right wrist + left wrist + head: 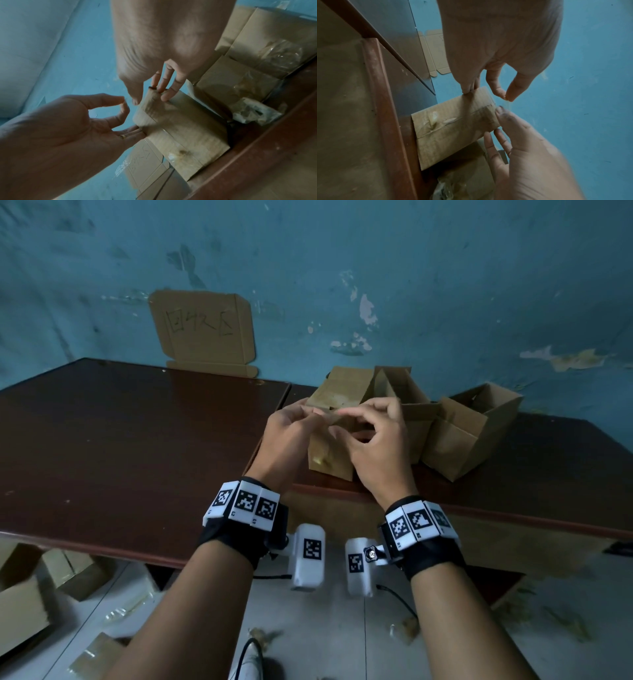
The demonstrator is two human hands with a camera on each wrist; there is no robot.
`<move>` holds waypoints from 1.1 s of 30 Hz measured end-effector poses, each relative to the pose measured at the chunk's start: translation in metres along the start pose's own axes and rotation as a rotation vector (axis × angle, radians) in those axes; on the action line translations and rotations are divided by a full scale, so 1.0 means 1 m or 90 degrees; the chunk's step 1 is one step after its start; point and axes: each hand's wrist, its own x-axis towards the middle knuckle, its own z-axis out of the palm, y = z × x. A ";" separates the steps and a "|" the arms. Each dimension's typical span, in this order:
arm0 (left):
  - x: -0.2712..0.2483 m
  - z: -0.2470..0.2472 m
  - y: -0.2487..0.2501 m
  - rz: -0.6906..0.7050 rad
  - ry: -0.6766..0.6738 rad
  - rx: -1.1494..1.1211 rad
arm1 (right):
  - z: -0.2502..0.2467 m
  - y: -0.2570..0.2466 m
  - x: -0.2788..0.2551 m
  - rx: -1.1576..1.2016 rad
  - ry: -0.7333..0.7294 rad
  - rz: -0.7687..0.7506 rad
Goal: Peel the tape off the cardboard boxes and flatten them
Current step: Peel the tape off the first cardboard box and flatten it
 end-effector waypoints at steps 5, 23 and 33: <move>-0.002 0.005 0.000 0.037 0.041 0.065 | 0.000 0.001 -0.003 -0.046 -0.014 0.031; 0.003 0.007 -0.021 0.280 0.073 0.439 | -0.006 0.004 0.004 0.083 -0.049 0.263; 0.004 0.009 -0.022 0.220 0.048 0.360 | -0.004 -0.005 0.002 0.043 -0.030 0.208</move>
